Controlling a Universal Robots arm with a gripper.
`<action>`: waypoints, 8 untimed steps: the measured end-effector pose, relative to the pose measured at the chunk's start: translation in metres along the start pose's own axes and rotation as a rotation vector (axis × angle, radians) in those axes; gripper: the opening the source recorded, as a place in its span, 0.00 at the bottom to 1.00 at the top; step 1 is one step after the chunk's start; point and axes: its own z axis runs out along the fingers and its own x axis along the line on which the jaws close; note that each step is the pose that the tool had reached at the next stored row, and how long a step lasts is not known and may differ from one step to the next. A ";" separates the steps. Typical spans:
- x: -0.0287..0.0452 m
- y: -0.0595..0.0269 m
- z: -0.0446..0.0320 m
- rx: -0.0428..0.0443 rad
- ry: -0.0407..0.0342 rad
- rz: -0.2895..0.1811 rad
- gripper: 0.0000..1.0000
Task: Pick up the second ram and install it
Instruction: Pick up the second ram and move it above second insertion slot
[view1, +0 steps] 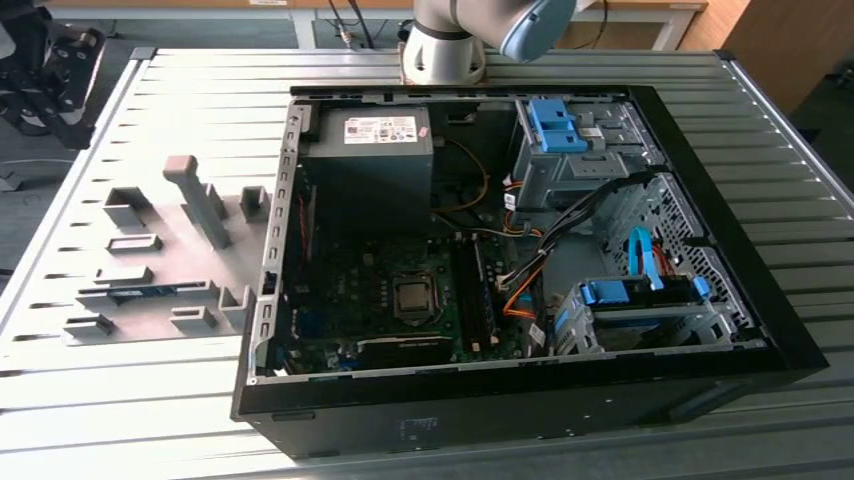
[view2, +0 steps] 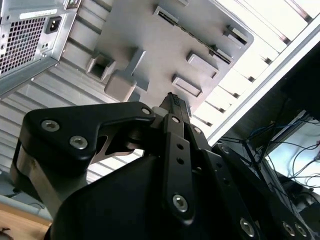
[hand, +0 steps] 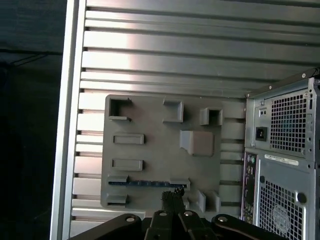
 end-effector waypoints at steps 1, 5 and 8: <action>0.0000 0.0000 0.0002 -0.0005 0.0008 -0.018 0.11; 0.0000 -0.0001 0.0007 0.0017 0.0053 -0.082 0.11; 0.0000 -0.0001 0.0008 0.0077 0.0100 -0.121 0.11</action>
